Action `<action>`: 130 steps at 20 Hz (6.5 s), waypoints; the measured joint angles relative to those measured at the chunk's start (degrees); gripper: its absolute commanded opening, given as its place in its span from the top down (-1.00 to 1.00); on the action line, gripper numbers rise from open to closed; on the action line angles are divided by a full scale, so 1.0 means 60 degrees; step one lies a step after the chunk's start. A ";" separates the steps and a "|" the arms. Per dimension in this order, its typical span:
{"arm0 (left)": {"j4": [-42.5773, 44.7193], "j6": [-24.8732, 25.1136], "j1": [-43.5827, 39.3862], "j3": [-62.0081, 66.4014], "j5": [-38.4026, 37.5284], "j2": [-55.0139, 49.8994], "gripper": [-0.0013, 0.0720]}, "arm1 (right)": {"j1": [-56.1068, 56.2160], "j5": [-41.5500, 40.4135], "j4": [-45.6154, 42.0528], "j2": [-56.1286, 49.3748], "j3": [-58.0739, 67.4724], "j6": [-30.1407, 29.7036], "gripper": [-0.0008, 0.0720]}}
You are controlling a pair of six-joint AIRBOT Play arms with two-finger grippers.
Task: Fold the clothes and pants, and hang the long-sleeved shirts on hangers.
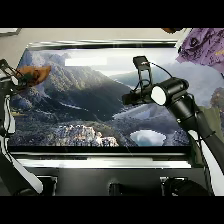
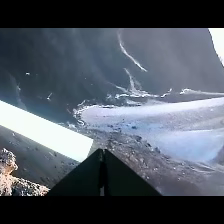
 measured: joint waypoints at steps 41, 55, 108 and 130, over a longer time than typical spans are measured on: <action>-0.3217 0.1483 -0.4473 -0.6524 -0.6488 0.8244 -0.53 | -0.3126 0.1461 0.2124 0.1286 -0.2200 -0.0707 -0.22; -0.3260 0.1716 -0.3854 -0.6393 -0.6779 0.8240 -0.53 | -0.1694 -0.2503 1.1468 0.0597 -0.8433 -0.5541 -0.33; -0.1993 0.2058 -0.2787 -0.0838 -0.5909 1.1191 0.93 | -0.3501 0.2444 0.1636 0.3869 0.4637 -0.0885 0.90; -0.2138 0.1184 -0.2441 -0.9158 -0.2014 0.6623 0.81 | -0.3308 0.0470 0.3428 -0.6291 0.4860 0.0688 0.65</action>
